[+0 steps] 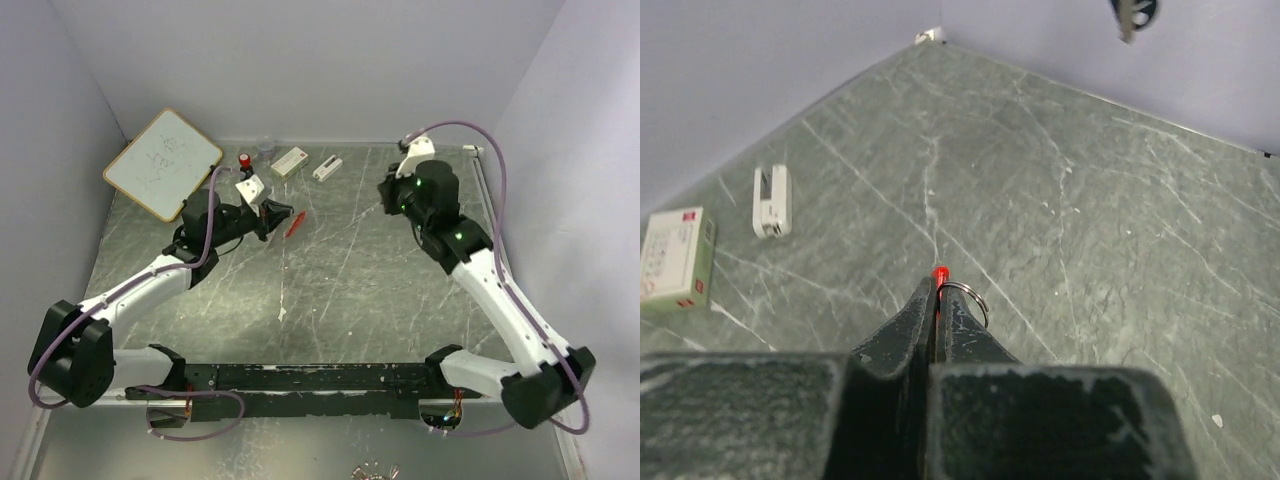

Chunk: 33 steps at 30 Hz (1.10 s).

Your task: Remove the keys from the keyring

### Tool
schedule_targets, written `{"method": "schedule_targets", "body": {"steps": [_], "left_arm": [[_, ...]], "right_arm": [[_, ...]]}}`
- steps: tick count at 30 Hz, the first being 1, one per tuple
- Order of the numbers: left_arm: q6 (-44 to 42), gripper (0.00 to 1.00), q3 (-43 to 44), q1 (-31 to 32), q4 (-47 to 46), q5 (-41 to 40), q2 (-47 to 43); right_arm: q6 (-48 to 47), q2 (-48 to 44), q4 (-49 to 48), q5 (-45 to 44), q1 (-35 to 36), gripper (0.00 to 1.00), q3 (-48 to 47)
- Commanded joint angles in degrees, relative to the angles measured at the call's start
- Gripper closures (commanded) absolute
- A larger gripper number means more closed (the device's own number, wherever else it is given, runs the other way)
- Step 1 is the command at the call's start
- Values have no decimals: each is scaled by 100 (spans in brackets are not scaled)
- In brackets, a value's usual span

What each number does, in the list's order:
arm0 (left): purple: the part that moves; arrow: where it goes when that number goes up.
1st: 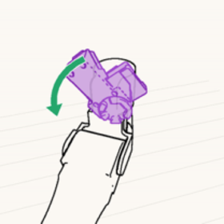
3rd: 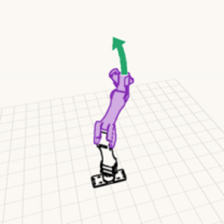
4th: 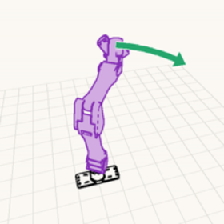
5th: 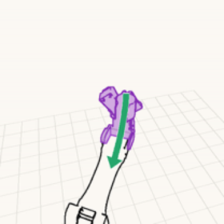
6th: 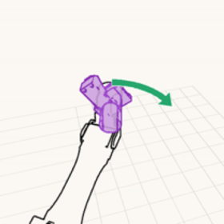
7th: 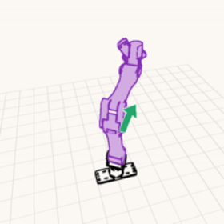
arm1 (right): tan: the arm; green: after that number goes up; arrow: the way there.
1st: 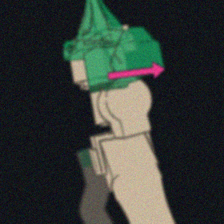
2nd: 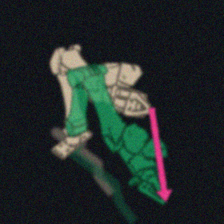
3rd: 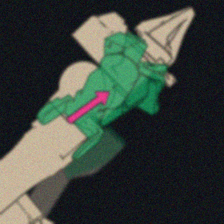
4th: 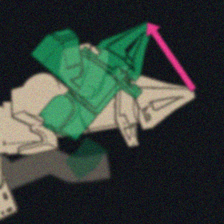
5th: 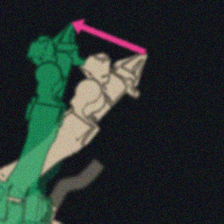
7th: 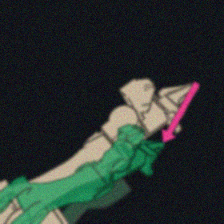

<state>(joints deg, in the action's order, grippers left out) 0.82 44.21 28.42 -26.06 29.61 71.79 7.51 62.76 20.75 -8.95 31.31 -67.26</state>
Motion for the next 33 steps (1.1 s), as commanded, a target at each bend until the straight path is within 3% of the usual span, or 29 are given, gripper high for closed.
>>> {"method": "schedule_targets", "body": {"steps": [1,4,12,18,24,28,29,30,31,33], "left_arm": [[471,93,-367,-180,-573,-151,203],[740,93,-618,-318,-1044,44,508],[693,93,-525,-536,-1819,154,1882],[282,93,158,-704,-1444,18,2824],[-146,82,671,-741,-563,-508,3313],[-280,64,695,-759,-129,-898,3228],[-346,44,740,-759,80,-1010,3207],[-484,18,786,-759,283,-1114,3179],[-546,2,827,-759,464,-1230,3149],[-522,1,800,-759,597,-1428,3018]], "right_arm": [[595,633,-583,1150,-1369,100,433],[811,1069,-1025,1585,-1708,100,784],[988,1900,-1721,1792,-1791,100,1250],[893,2591,-1966,1723,-1794,100,1037],[860,3531,-2136,1557,-1795,100,624],[813,4081,-2192,1406,-1787,100,419],[824,4160,-2213,1396,-1783,94,387],[827,4233,-2223,1367,-1786,87,364],[825,4300,-2219,1356,-1779,84,334],[815,4382,-2237,1331,-1782,80,308]]}}
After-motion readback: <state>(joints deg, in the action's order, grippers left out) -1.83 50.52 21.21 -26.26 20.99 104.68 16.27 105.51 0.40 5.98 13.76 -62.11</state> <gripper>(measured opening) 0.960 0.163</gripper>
